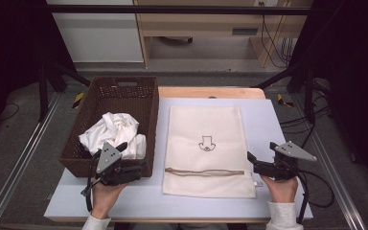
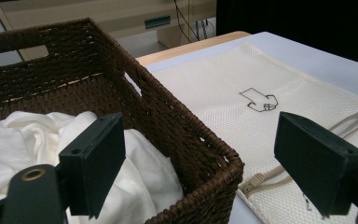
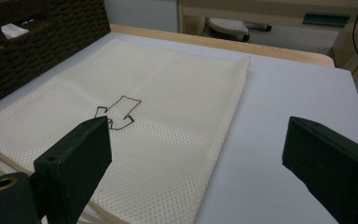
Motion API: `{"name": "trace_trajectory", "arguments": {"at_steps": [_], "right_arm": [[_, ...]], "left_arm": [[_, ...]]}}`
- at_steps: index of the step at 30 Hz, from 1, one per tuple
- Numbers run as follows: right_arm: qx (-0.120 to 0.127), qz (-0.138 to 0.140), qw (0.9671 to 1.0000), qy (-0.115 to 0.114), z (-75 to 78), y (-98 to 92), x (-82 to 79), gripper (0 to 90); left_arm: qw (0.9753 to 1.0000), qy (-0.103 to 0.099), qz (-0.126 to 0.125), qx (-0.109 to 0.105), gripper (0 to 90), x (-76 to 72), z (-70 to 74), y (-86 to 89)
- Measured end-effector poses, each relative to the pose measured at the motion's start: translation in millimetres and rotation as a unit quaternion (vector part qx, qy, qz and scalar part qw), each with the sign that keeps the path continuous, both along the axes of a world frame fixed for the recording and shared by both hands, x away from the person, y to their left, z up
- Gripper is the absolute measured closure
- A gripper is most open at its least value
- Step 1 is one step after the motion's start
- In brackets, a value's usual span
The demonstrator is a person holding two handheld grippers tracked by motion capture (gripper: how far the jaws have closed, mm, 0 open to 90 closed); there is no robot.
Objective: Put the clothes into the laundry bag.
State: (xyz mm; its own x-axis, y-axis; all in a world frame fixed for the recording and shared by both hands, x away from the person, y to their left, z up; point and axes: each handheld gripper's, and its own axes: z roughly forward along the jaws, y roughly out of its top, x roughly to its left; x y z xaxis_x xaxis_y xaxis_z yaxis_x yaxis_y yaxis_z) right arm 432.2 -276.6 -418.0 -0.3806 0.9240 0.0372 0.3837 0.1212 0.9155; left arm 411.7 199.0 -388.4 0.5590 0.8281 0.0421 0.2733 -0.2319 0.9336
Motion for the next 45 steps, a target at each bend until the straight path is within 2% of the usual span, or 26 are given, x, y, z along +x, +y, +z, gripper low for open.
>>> {"name": "trace_trajectory", "arguments": {"at_steps": [5, 8, 13, 19, 22, 23, 27, 32, 36, 45], "right_arm": [[-0.003, 0.007, 1.0, 0.004, -0.3, 4.6, -0.2, 9.4], [-0.004, 0.011, 0.9999, 0.005, 0.2, 8.6, -0.6, 10.1], [-0.011, 0.027, 0.9995, 0.009, -0.5, 18.1, 1.1, 12.4], [-0.015, 0.048, 0.9986, 0.019, -3.7, 29.2, 3.3, 14.1], [-0.016, 0.056, 0.9981, 0.019, -3.5, 34.0, 3.1, 14.5], [-0.016, 0.056, 0.9981, 0.019, -3.5, 34.0, 3.1, 14.5], [-0.02, 0.07, 0.9971, 0.022, -5.0, 43.2, 3.6, 15.6], [-0.026, 0.08, 0.9961, 0.028, -8.2, 51.1, 5.2, 16.9], [-0.032, 0.094, 0.9945, 0.036, -11.2, 58.6, 6.5, 18.7], [-0.053, 0.11, 0.9908, 0.059, -23.7, 77.2, 11.5, 20.7]], "left_arm": [[1.0, 0.003, -0.006, -0.006, 17.2, -2.1, 0.1, -4.0], [0.9997, 0.004, -0.019, -0.013, 19.7, -4.8, 1.0, -7.6], [0.9991, -0.006, -0.038, -0.016, 27.3, -10.7, 3.7, -18.9], [0.9983, -0.005, -0.058, -0.006, 34.6, -16.2, 0.9, -36.7], [0.9968, -0.001, -0.079, 0.01, 38.3, -20.3, -5.2, -55.1], [0.9968, -0.001, -0.079, 0.01, 39.2, -20.3, -5.2, -55.1], [0.9943, 0.011, -0.098, 0.041, 44.7, -20.9, -21.0, -78.5], [0.9911, 0.029, -0.114, 0.061, 54.5, -18.4, -40.7, -95.9], [0.9886, 0.051, -0.121, 0.073, 62.3, -15.2, -56.7, -107.1], [0.9798, 0.093, -0.152, 0.091, 79.7, -11.5, -81.2, -126.8]]}}
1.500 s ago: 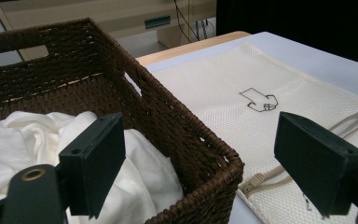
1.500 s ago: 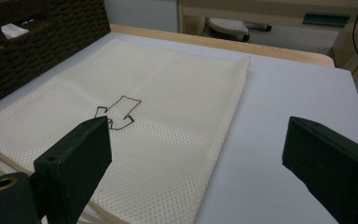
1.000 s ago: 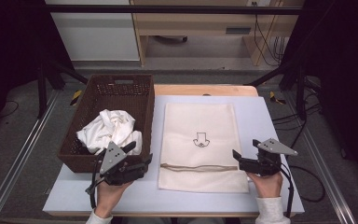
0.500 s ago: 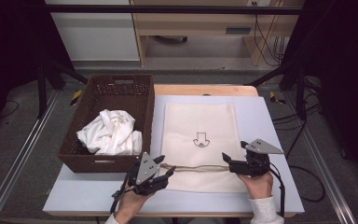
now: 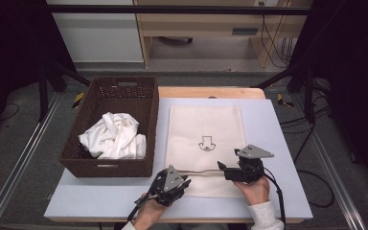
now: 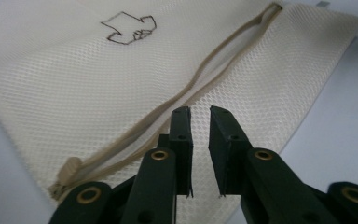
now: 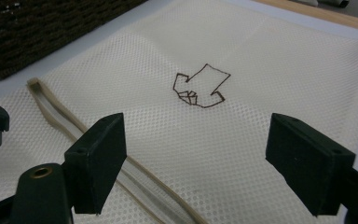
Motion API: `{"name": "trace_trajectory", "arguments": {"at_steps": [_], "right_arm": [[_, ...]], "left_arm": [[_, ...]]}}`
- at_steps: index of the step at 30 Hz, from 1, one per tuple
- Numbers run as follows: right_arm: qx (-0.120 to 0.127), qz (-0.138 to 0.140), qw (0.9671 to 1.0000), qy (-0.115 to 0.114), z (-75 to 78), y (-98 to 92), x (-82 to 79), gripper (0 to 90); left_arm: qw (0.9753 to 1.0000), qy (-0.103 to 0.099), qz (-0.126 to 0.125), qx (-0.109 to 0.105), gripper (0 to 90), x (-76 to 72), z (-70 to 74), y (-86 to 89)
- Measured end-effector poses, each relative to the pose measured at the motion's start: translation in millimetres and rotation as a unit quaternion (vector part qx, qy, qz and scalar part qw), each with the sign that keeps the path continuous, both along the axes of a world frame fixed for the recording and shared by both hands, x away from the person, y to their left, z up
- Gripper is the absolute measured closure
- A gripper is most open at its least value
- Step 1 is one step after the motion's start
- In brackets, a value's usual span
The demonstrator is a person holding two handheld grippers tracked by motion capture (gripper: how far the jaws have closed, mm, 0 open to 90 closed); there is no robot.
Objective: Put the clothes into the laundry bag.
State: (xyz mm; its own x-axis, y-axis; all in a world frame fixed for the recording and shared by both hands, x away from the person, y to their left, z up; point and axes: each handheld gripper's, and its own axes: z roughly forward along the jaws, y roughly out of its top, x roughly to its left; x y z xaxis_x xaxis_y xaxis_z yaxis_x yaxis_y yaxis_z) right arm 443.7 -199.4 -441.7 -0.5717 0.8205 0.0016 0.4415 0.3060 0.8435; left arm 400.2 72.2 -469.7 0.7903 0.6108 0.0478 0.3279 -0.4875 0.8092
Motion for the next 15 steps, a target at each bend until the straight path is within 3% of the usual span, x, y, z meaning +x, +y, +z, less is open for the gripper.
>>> {"name": "trace_trajectory", "arguments": {"at_steps": [6, 15], "right_arm": [[-0.015, 0.015, 0.9997, 0.016, -11.1, 14.4, 4.2, 23.3], [-0.053, 0.047, 0.9961, 0.052, -30.8, 34.9, 10.1, 33.7]], "left_arm": [[0.9997, 0.02, -0.013, 0.007, 88.2, 1.6, -11.0, -8.7], [0.9992, 0.039, -0.011, 0.007, 88.9, 5.9, -17.5, -10.5]]}}
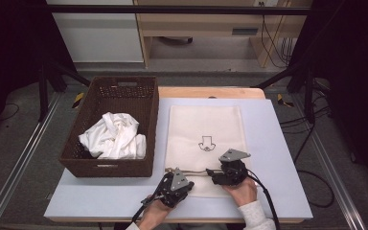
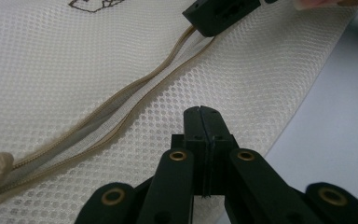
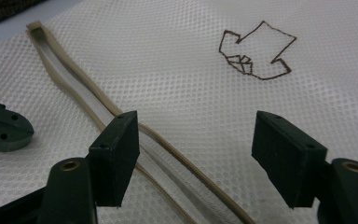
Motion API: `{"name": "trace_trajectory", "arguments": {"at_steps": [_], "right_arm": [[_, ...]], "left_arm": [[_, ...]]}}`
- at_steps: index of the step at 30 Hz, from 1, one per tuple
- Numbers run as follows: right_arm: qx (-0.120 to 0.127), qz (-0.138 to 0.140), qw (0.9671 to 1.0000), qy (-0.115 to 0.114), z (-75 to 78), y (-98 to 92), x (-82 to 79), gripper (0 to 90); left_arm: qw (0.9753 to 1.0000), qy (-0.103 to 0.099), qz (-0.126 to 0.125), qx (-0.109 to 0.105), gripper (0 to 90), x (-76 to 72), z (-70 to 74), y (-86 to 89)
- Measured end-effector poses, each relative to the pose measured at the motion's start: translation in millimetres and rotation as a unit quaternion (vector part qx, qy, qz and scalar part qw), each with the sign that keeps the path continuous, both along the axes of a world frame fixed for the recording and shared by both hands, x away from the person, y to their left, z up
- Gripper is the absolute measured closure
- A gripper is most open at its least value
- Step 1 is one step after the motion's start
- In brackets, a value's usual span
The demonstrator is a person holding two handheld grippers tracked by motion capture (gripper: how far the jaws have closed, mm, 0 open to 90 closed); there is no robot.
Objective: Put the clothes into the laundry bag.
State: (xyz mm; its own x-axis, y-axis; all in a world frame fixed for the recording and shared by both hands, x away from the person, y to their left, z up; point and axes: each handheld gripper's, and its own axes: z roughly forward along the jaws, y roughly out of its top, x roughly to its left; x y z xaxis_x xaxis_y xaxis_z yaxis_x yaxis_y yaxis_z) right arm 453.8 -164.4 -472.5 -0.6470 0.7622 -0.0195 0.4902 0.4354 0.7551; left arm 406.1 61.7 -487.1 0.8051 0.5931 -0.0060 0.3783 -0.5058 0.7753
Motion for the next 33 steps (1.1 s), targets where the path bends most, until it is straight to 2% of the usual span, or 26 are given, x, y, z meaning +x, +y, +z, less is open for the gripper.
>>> {"name": "trace_trajectory", "arguments": {"at_steps": [4, 11, 14, 17, 21, 28, 31, 33], "right_arm": [[-0.023, 0.003, 0.9997, 0.008, -9.0, 5.4, 2.5, 39.5], [-0.018, 0.003, 0.9998, 0.011, -9.7, 5.9, -0.1, 52.5], [-0.024, 0.019, 0.9994, 0.014, -7.7, 6.1, -3.7, 62.3], [-0.024, 0.034, 0.9989, 0.02, -6.7, 6.4, -7.0, 70.3], [-0.019, 0.035, 0.999, 0.021, -7.3, 5.7, -7.4, 78.5], [-0.026, 0.031, 0.999, 0.017, -5.4, 4.4, -6.6, 85.8], [-0.015, 0.03, 0.9993, 0.017, -1.1, 2.8, -6.3, 86.5], [-0.007, 0.031, 0.9995, 0.009, 3.0, 0.7, -5.9, 86.8]], "left_arm": [[1.0, -0.001, -0.003, 0.002, 88.6, -0.1, -0.5, -0.5], [0.9999, -0.012, -0.003, 0.009, 88.4, -2.3, -1.0, -2.2], [0.9998, -0.015, -0.003, 0.011, 88.4, -2.9, -1.0, -2.6], [0.9999, -0.014, -0.003, 0.009, 88.4, -2.5, -1.3, -2.4], [0.9999, -0.012, -0.003, 0.006, 88.4, -2.0, -1.3, -2.1], [1.0, 0.001, -0.003, -0.003, 87.6, 0.6, -0.4, 0.0], [1.0, -0.001, 0.0, -0.008, 86.8, 4.9, 7.8, 3.2], [0.9997, -0.016, 0.007, -0.015, 85.8, 8.9, 20.3, 5.1]]}}
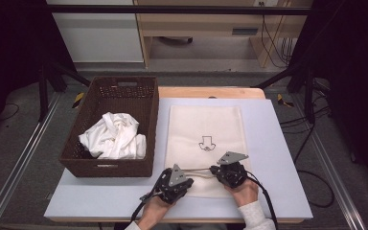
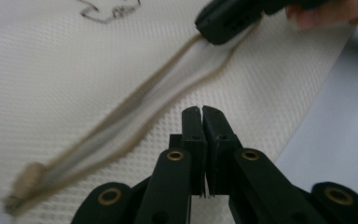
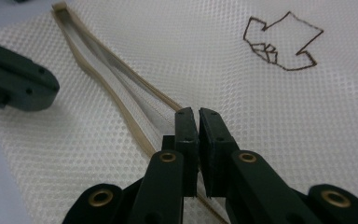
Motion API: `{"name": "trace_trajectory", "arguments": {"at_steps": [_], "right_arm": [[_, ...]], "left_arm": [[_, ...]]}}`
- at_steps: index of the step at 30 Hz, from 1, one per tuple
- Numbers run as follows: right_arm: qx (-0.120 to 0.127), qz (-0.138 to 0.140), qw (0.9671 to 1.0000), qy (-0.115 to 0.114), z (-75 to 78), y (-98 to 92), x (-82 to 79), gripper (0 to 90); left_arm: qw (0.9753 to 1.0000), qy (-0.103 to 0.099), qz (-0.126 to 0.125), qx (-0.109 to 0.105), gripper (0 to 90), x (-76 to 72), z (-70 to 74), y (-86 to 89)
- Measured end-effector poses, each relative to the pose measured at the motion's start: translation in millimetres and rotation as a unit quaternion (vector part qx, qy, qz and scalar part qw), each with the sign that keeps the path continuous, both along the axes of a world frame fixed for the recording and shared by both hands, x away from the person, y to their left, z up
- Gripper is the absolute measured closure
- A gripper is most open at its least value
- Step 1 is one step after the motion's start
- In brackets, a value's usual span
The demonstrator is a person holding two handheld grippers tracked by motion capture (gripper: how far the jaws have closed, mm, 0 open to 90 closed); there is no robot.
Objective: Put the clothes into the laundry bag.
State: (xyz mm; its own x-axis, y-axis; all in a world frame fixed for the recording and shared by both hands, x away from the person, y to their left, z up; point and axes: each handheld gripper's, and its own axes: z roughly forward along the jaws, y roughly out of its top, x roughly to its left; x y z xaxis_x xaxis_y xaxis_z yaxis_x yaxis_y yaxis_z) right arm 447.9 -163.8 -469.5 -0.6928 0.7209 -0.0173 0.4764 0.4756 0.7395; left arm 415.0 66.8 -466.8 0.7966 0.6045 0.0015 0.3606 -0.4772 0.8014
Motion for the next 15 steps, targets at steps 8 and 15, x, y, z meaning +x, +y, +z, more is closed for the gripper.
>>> {"name": "trace_trajectory", "arguments": {"at_steps": [8, 15], "right_arm": [[0.036, -0.006, 0.9992, -0.015, 12.2, -7.0, 1.7, 87.1], [0.046, -0.011, 0.9987, -0.019, 15.5, -9.0, 4.7, 87.5]], "left_arm": [[0.9976, -0.036, 0.01, 0.058, 54.1, 33.0, 13.4, -30.3], [0.9909, -0.049, 0.024, 0.123, 62.9, 41.9, -4.5, -46.6]]}}
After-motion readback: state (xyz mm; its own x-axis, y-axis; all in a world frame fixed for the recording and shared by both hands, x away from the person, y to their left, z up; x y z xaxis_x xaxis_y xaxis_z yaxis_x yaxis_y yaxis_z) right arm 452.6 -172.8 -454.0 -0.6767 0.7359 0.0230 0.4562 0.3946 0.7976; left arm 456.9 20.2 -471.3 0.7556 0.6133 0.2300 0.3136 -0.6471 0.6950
